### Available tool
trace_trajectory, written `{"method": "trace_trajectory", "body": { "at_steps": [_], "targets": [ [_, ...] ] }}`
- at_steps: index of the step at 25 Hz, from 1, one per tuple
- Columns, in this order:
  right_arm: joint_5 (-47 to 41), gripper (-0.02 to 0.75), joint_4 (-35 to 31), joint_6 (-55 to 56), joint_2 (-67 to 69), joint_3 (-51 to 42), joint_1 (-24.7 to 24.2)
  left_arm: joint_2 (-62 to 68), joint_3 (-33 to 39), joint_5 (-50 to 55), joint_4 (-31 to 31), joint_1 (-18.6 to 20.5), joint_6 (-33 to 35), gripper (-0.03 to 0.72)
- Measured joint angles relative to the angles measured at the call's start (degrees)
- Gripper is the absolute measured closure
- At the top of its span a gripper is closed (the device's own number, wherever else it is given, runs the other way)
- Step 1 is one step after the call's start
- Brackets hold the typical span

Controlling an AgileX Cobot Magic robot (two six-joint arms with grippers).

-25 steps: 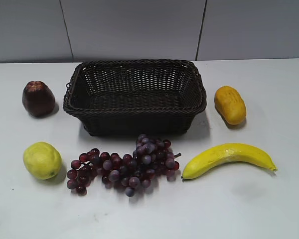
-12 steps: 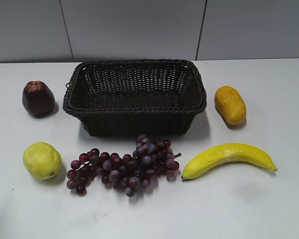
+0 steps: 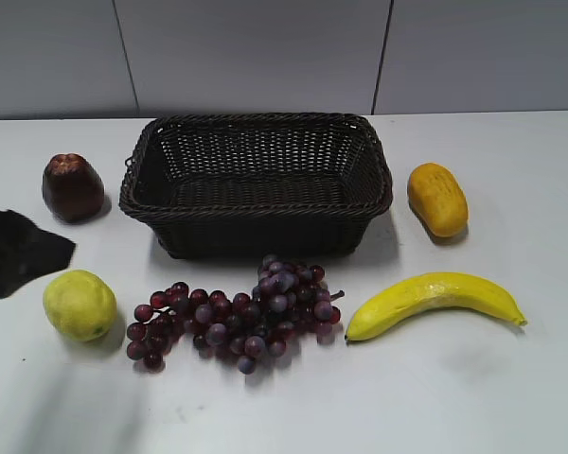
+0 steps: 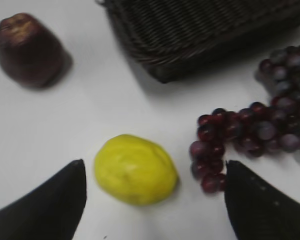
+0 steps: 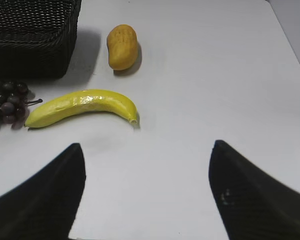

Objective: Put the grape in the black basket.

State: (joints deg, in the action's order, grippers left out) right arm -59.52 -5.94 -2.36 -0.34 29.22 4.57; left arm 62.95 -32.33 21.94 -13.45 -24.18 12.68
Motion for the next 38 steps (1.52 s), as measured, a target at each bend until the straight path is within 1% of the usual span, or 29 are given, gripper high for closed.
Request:
{"method": "trace_trajectory", "body": {
  "at_steps": [4, 7, 10, 14, 18, 22, 25, 31, 34, 36, 38],
  "targets": [
    [0.0, 0.153, 0.0, 0.0, 0.0, 0.0, 0.0, 7.7, -4.3, -1.8, 0.0, -7.9, 0.2, 0.048],
    [0.0, 0.152, 0.0, 0.0, 0.0, 0.0, 0.0, 13.7, -9.5, -1.0, 0.3, -11.6, 0.2, 0.049],
    [0.0, 0.152, 0.0, 0.0, 0.0, 0.0, 0.0, 19.4, -14.8, 1.4, 1.8, -14.5, 0.2, 0.049],
    [0.0, 0.152, 0.0, 0.0, 0.0, 0.0, 0.0, 26.7, -22.1, 7.4, 3.3, -17.8, 0.9, 0.049],
    [0.0, 0.153, 0.0, 0.0, 0.0, 0.0, 0.0, 33.5, -27.3, 10.5, 4.1, -20.4, 2.2, 0.049],
    [0.0, 0.153, 0.0, 0.0, 0.0, 0.0, 0.0, 39.9, -31.5, 12.1, 4.2, -21.8, 3.6, 0.048],
    [0.0, 0.153, 0.0, 0.0, 0.0, 0.0, 0.0, 44.7, -34.7, 13.6, 4.2, -22.1, 4.2, 0.028],
    [0.0, 0.153, 0.0, 0.0, 0.0, 0.0, 0.0, 52.2, -39.1, 13.4, 4.6, -22.1, 4.3, 0.026],
    [0.0, 0.153, 0.0, 0.0, 0.0, 0.0, 0.0, 54.7, -40.0, 13.1, 5.2, -22.1, 4.4, 0.027],
    [0.0, 0.153, 0.0, 0.0, 0.0, 0.0, 0.0, 56.1, -40.2, 13.1, 5.9, -22.1, 4.4, 0.033],
    [0.0, 0.153, 0.0, 0.0, 0.0, 0.0, 0.0, 56.7, -40.3, 13.1, 6.1, -22.1, 4.4, 0.067]
  ]
}}
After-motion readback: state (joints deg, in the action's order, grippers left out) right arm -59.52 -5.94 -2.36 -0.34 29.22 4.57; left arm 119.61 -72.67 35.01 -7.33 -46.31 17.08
